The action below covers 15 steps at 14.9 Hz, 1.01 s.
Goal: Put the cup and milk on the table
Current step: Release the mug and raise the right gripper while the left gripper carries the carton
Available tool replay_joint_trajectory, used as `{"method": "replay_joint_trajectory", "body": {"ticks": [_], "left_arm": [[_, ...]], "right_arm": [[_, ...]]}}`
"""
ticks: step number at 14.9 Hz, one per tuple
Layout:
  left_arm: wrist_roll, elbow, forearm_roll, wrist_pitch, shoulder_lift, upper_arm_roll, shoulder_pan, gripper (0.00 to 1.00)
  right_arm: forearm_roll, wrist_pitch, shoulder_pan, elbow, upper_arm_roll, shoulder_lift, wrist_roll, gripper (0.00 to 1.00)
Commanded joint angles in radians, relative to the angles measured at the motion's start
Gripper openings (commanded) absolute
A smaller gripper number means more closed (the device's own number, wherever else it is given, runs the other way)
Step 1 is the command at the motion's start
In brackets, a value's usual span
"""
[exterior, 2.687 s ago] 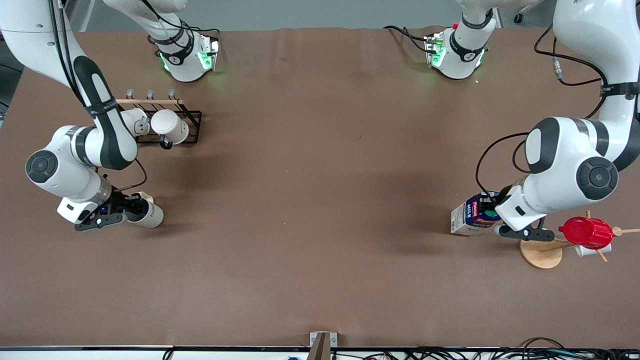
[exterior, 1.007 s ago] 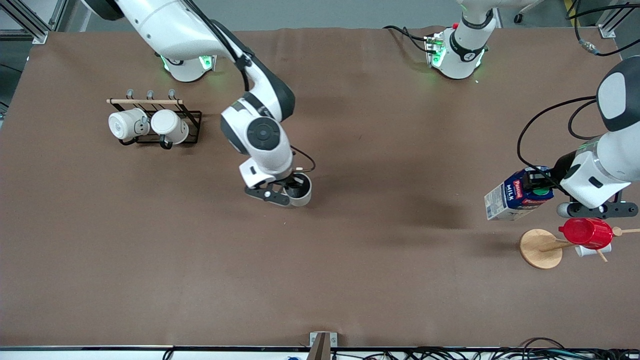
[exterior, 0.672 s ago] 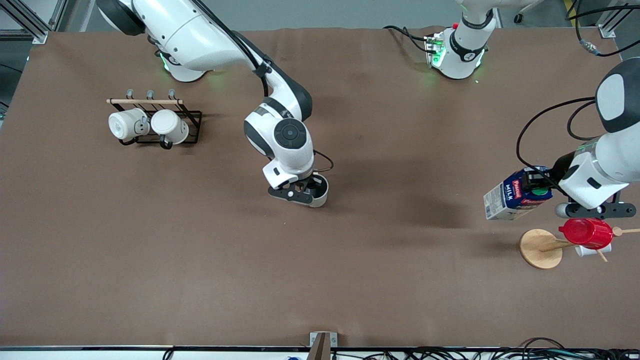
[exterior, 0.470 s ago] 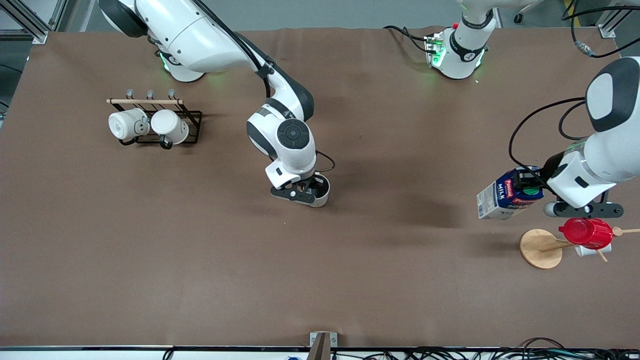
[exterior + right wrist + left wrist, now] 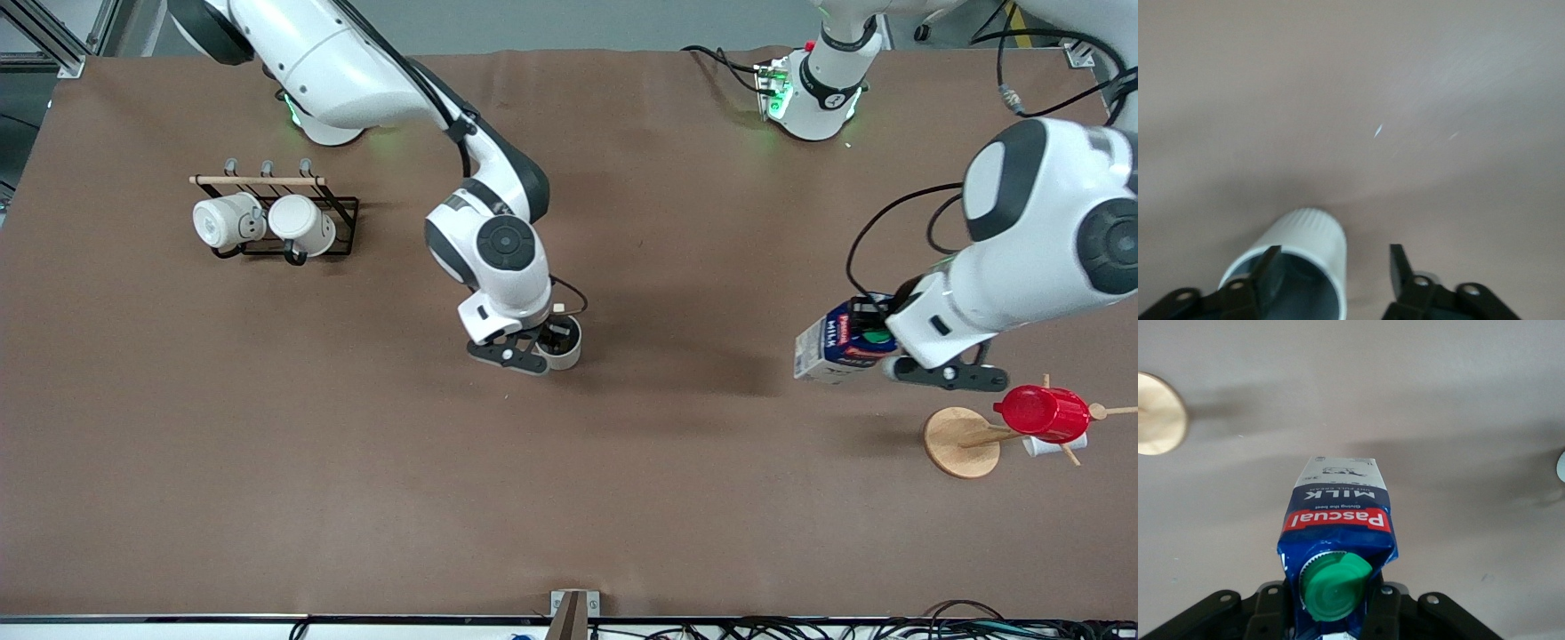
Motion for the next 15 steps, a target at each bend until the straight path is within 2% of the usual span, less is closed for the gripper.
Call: {"method": "replay_joint_trajectory", "body": {"ticks": [1, 3, 7, 9, 11, 12, 13, 15], "left_arm": [[-0.124, 0.014, -0.018, 0.007, 0.035, 0.002, -0.077, 0.39], [-0.236, 0.04, -0.016, 0.037, 0.07, 0.002, -0.134, 0.39], [-0.414, 0.103, -0.013, 0.07, 0.148, 0.005, -0.267, 0.39], [-0.514, 0.126, -0.01, 0.088, 0.186, 0.012, -0.349, 0.39], [-0.588, 0.17, -0.01, 0.148, 0.234, 0.008, -0.392, 0.39], [-0.62, 0.189, -0.01, 0.156, 0.255, 0.011, -0.416, 0.39], [-0.644, 0.203, -0.01, 0.156, 0.275, 0.014, -0.436, 0.39], [-0.683, 0.203, -0.01, 0.159, 0.289, 0.014, -0.449, 0.39]], "right_arm": [[-0.006, -0.161, -0.103, -0.037, 0.015, -0.18, -0.049, 1.0], [-0.006, -0.26, -0.189, -0.04, 0.014, -0.278, -0.073, 1.0], [-0.005, -0.35, -0.317, -0.04, -0.014, -0.412, -0.104, 1.0], [0.03, -0.403, -0.327, -0.04, -0.088, -0.467, -0.258, 1.0], [0.13, -0.462, -0.324, -0.04, -0.213, -0.529, -0.421, 1.0], [0.157, -0.501, -0.327, -0.04, -0.254, -0.552, -0.519, 1.0], [0.17, -0.534, -0.337, -0.038, -0.286, -0.575, -0.6, 1.0], [0.182, -0.58, -0.404, -0.037, -0.294, -0.613, -0.738, 1.0]]}}
